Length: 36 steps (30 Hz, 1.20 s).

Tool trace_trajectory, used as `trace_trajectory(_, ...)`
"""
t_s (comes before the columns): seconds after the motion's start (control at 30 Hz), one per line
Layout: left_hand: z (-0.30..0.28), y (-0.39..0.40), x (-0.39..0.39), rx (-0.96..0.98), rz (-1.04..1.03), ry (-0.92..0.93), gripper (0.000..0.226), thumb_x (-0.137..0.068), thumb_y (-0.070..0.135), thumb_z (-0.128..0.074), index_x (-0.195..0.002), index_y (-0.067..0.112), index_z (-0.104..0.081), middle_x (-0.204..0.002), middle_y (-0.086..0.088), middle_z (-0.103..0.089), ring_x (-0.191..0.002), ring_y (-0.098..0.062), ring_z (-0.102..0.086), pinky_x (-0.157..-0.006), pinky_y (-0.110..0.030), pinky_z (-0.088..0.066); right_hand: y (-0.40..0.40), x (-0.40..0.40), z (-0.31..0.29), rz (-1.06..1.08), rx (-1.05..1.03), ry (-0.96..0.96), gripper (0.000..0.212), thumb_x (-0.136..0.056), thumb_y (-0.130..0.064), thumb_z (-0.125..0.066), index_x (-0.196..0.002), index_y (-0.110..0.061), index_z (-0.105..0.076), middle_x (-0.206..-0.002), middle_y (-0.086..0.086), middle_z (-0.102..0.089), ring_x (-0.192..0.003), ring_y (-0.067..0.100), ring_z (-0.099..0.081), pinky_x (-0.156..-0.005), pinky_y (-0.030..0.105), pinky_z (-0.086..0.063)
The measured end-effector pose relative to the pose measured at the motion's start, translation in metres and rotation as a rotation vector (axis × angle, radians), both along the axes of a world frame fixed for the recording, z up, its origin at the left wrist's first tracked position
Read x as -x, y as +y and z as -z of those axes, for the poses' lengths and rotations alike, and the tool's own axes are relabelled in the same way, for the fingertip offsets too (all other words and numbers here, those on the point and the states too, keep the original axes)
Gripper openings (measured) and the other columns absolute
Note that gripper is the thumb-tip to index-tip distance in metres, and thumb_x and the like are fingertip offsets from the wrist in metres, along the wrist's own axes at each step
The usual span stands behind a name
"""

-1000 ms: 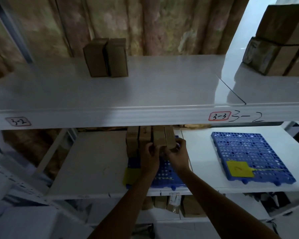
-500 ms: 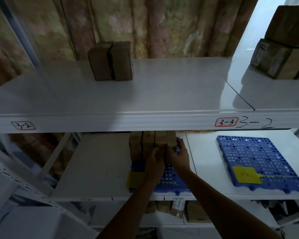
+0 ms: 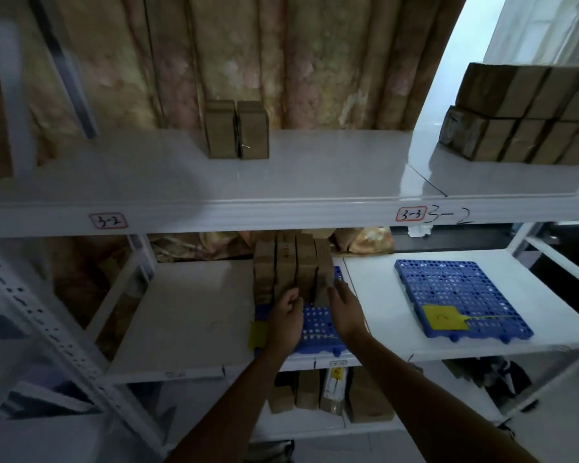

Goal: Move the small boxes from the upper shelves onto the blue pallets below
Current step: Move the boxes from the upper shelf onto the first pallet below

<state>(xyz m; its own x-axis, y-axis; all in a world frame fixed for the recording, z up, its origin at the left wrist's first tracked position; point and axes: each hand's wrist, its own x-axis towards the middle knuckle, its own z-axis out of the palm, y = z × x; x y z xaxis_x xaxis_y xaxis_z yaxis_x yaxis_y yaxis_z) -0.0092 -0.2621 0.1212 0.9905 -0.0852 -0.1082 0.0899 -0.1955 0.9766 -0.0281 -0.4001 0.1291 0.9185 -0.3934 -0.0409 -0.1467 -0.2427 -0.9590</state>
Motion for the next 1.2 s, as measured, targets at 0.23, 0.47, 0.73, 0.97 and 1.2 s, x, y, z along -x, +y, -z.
trace_trajectory(0.23,-0.075,0.044,0.058,0.032,-0.083,-0.092,0.054,-0.103,0.059,-0.042,-0.146,0.029,-0.056,-0.149,0.003,-0.056,-0.135,-0.022,-0.053,-0.11,-0.034,-0.042,0.036,0.059,-0.067,-0.172,-0.039,-0.104,0.032,-0.112,-0.033,-0.041,-0.136,-0.029,-0.061,-0.14,0.008,-0.064,-0.13,0.024,-0.06,-0.114,0.045,-0.046)
trace_trajectory(0.47,-0.153,0.079,0.118,0.121,-0.144,-0.324,0.043,-0.104,0.055,-0.044,-0.127,0.028,-0.069,-0.127,0.005,-0.068,-0.116,-0.015,-0.062,-0.094,-0.031,-0.046,0.075,0.113,-0.143,-0.254,0.017,-0.287,0.031,-0.111,-0.039,-0.043,-0.13,-0.036,-0.067,-0.13,-0.009,-0.068,-0.111,-0.001,-0.063,-0.101,0.03,-0.052)
trace_trajectory(0.73,-0.233,0.113,0.119,0.089,-0.17,-0.532,0.044,-0.105,0.046,-0.045,-0.143,0.027,-0.06,-0.143,0.014,-0.059,-0.13,-0.003,-0.053,-0.105,-0.018,-0.04,0.104,0.111,-0.221,-0.242,0.179,-0.452,0.043,-0.111,-0.036,-0.045,-0.149,-0.019,-0.056,-0.15,-0.001,-0.059,-0.135,0.01,-0.051,-0.117,0.028,-0.036)
trace_trajectory(0.97,-0.272,0.138,0.062,0.083,-0.189,-0.562,0.038,-0.103,0.048,-0.046,-0.136,0.036,-0.061,-0.132,0.02,-0.059,-0.121,0.0,-0.053,-0.091,-0.01,-0.036,0.111,0.044,-0.262,-0.145,0.191,-0.541,0.049,-0.11,-0.04,-0.044,-0.154,-0.019,-0.049,-0.156,-0.001,-0.053,-0.142,0.018,-0.049,-0.108,0.024,-0.033)
trace_trajectory(1.2,-0.308,0.149,-0.05,0.03,-0.114,-0.477,0.052,-0.099,0.055,-0.04,-0.144,0.031,-0.052,-0.137,0.011,-0.055,-0.117,-0.011,-0.052,-0.09,-0.029,-0.038,0.106,-0.057,-0.294,-0.11,0.173,-0.373,0.066,-0.109,-0.047,-0.04,-0.165,-0.014,-0.027,-0.167,0.009,-0.038,-0.151,0.031,-0.039,-0.12,0.042,-0.034)
